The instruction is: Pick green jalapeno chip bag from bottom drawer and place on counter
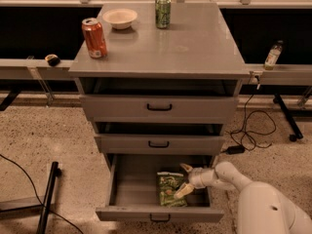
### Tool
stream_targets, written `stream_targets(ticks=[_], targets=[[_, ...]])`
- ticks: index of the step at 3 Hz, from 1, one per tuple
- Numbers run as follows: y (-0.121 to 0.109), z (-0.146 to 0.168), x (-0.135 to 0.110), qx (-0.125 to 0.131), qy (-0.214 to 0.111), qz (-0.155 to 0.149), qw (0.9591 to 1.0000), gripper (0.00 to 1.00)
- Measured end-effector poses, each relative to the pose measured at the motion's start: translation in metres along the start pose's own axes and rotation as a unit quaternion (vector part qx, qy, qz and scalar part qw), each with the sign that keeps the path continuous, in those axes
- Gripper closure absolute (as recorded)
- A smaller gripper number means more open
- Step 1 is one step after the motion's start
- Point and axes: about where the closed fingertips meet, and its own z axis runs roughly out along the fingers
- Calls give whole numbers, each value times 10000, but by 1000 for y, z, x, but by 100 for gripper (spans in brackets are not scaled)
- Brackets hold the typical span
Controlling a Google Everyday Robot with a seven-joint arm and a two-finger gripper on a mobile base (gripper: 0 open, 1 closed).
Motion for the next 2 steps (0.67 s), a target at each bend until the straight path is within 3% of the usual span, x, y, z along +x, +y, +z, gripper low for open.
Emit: stream_targets(ticks=[1, 2], targets=[[-24, 21, 25, 253, -186, 487, 9983, 0], [-38, 39, 42, 350, -132, 816, 9960, 0]])
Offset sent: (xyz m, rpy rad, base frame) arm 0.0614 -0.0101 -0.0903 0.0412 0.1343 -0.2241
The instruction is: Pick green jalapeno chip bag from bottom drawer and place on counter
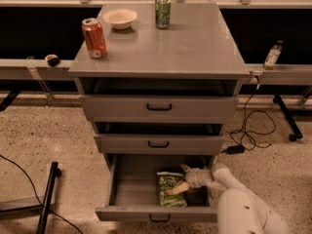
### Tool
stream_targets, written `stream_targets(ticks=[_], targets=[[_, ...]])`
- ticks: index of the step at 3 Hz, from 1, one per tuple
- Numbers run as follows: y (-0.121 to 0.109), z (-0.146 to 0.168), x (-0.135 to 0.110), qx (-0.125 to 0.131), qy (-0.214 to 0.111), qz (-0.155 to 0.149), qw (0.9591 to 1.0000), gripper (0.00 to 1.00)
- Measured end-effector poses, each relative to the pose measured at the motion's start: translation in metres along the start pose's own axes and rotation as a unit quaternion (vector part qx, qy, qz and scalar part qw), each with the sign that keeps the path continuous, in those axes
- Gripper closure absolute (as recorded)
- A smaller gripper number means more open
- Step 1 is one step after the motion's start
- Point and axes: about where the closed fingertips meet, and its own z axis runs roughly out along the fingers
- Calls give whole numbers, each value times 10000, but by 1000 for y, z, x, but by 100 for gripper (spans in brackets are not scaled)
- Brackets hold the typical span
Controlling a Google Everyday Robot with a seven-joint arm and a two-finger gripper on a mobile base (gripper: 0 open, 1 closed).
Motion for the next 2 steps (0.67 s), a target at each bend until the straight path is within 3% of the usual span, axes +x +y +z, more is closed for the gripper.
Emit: stream_targets(ticks=[1, 2], targets=[[-7, 12, 10, 8, 41, 167, 9999, 18], [-11, 20, 15, -8, 103, 169, 9998, 42]])
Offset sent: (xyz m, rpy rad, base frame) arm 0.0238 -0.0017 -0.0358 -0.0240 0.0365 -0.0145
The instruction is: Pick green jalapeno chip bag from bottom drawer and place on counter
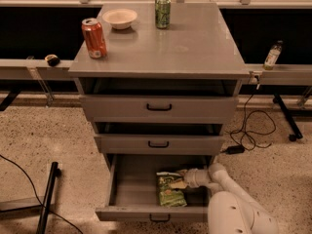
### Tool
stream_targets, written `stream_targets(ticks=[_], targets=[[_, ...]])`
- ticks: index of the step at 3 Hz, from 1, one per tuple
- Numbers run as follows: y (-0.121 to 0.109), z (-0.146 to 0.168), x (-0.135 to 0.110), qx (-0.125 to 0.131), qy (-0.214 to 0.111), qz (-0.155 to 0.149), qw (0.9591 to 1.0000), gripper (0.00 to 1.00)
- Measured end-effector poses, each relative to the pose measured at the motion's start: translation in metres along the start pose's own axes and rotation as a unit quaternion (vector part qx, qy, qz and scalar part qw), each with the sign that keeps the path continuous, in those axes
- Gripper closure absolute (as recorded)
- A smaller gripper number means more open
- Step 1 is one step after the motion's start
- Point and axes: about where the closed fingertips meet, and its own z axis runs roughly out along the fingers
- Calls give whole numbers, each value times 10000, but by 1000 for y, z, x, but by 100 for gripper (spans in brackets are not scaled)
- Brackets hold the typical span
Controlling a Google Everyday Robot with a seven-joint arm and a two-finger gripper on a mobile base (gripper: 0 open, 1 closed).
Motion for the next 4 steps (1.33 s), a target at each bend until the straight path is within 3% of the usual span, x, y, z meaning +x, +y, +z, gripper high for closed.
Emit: stream_targets(ticks=[2, 3, 4], targets=[[-3, -6, -12, 56, -192, -374, 9991, 88], [-11, -44, -46, 394, -529, -1013, 9927, 100], [-30, -125, -102, 1151, -585, -2092, 9693, 100]])
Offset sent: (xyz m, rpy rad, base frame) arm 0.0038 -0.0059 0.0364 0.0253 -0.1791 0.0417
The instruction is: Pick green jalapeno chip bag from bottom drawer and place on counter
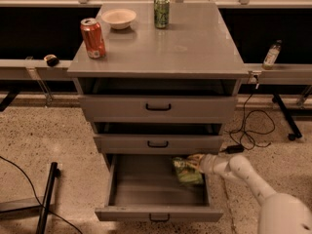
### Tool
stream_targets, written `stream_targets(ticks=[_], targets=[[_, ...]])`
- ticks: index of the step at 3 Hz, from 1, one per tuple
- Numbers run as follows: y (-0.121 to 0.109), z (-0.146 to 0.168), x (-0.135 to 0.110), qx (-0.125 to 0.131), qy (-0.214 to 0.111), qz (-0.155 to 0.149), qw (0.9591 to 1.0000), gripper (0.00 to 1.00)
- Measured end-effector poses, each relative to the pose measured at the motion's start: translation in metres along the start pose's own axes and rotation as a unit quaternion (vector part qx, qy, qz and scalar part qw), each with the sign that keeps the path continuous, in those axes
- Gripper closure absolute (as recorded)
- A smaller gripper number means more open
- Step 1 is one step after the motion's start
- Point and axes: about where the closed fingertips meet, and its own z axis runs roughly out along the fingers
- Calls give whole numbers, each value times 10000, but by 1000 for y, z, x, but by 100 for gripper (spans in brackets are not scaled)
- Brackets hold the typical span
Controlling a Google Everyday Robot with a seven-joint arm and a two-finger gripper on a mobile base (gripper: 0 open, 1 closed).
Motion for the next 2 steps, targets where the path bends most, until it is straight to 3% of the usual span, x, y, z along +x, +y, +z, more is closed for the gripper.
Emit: stream_targets(ticks=[1, 2], targets=[[-8, -41, -48, 221, -44, -797, 9966, 100], [51, -31, -83, -140, -473, -1282, 9905, 100]])
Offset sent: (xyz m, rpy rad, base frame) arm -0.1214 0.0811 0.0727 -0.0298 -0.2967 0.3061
